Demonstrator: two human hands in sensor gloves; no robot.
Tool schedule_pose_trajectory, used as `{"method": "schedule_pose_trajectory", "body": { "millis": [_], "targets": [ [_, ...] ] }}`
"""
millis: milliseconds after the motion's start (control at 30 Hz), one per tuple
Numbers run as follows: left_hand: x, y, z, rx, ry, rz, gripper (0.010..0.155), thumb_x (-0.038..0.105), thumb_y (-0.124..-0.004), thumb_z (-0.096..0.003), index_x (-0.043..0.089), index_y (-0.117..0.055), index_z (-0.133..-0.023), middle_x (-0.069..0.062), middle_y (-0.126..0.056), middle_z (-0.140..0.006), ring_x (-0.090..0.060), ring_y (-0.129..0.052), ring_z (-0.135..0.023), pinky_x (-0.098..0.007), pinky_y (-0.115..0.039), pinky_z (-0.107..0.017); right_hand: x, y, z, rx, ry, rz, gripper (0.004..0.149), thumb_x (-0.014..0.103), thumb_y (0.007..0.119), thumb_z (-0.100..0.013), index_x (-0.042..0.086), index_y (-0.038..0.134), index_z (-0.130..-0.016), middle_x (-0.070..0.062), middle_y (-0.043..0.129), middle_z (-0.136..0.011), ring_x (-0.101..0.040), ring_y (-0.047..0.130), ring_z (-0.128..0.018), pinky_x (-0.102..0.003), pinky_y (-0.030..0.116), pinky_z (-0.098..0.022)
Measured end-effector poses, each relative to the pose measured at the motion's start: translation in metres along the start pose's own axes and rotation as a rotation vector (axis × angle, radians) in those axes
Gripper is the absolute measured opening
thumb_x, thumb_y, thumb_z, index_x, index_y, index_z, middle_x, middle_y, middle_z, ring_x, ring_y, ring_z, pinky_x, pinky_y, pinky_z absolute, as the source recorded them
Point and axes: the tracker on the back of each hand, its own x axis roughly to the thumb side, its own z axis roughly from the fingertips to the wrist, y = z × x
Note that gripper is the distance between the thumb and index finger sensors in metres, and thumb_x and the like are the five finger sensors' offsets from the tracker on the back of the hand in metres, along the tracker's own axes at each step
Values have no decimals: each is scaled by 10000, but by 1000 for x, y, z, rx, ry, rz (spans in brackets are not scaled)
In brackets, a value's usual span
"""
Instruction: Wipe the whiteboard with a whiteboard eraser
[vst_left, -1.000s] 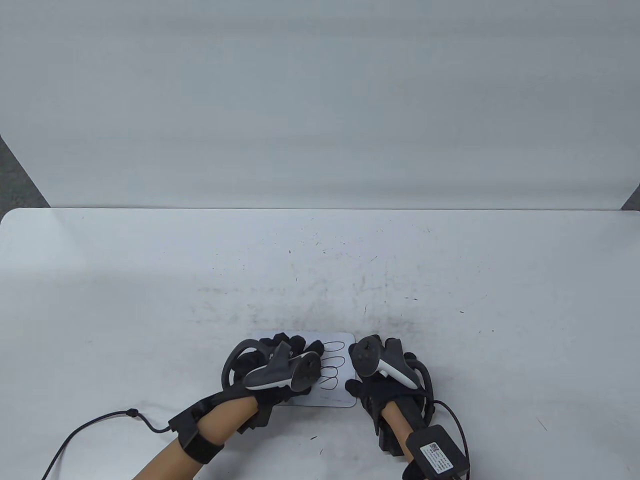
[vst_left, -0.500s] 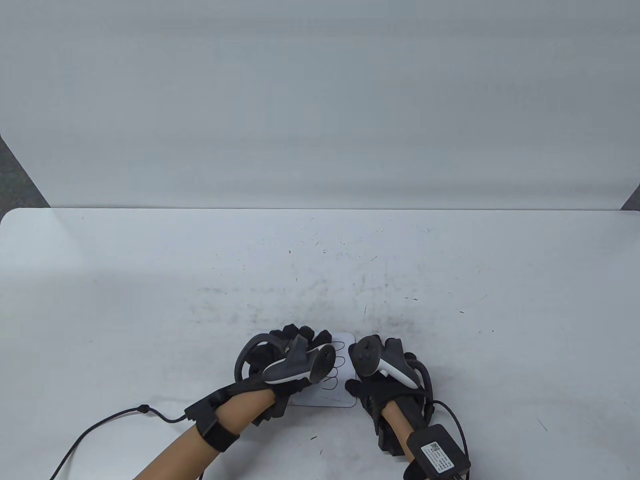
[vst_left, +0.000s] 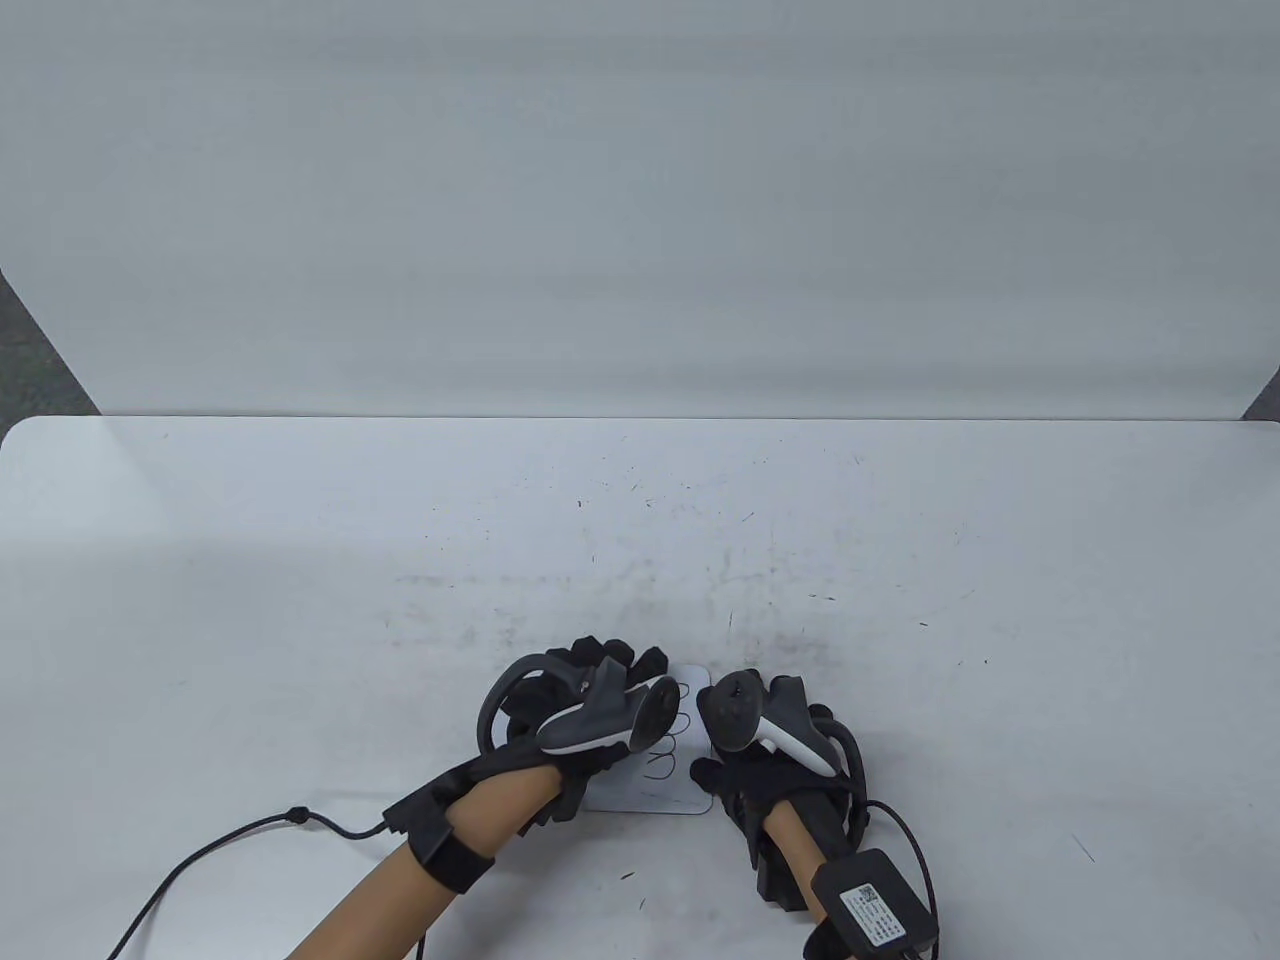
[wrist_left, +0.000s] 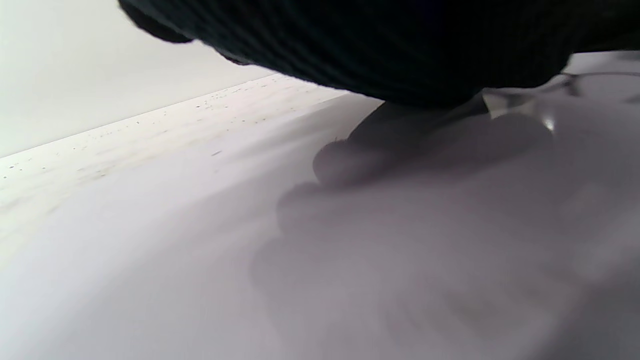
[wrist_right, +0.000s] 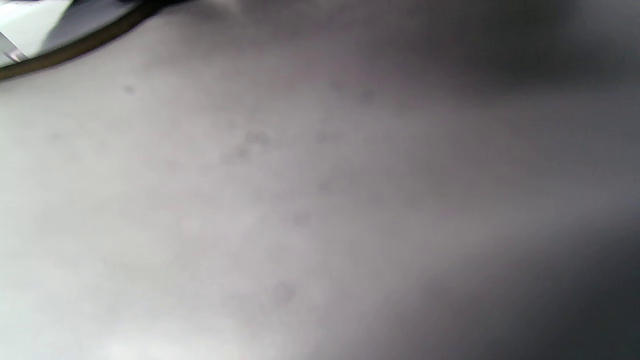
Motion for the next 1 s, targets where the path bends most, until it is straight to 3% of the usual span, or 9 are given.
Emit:
{"method": "schedule_pose_trajectory", "body": {
  "millis": [200, 300, 533, 800, 867, 1000],
  "targets": [
    [16, -5, 48, 19, -97, -9, 804, 569, -797, -401, 396, -495, -1126, -89, -586, -1110, -367, -675, -834, -526, -629, -582, 0, 0, 0, 2, -3, -4, 708, 490, 554, -378, 308, 164, -940, -84, 24, -1072, -488, 10, -928, -743, 117, -600],
    [18, -6, 53, 22, -112, -5, 805, 572, -796, -400, 394, -497, -1126, -89, -589, -1109, -364, -679, -832, -524, -633, -580, 0, 0, 0, 3, -4, -7, 705, 489, 553, -379, 310, 163, -940, -83, 20, -1071, -488, 5, -927, -743, 112, -598],
    [9, -2, 18, -21, -64, 41, 791, 572, -804, -397, 425, -513, -1118, -64, -602, -1111, -353, -681, -840, -520, -626, -594, 0, 0, 0, 4, -6, -10, 703, 485, 556, -379, 309, 167, -939, -86, 22, -1070, -491, 5, -925, -745, 112, -595],
    [-10, 5, -56, -36, 90, 88, 786, 570, -799, -395, 424, -509, -1111, -65, -595, -1105, -356, -669, -841, -524, -613, -600, 0, 0, 0, 12, -7, -17, 704, 485, 557, -380, 311, 163, -938, -85, 13, -1067, -489, -3, -921, -744, 105, -592],
    [-9, 6, -60, -36, 99, 79, 785, 569, -797, -394, 423, -507, -1109, -67, -589, -1103, -358, -663, -840, -526, -609, -599, 0, 0, 0, 10, -7, -17, 704, 487, 558, -380, 313, 165, -937, -83, 15, -1068, -486, -2, -922, -742, 105, -594],
    [-5, 4, -45, 4, 72, 35, 793, 573, -793, -395, 413, -496, -1113, -76, -586, -1101, -358, -670, -833, -522, -624, -587, 0, 0, 0, 13, -4, -14, 705, 491, 557, -378, 317, 162, -936, -78, 12, -1067, -483, -3, -923, -740, 105, -596]
  ]
}}
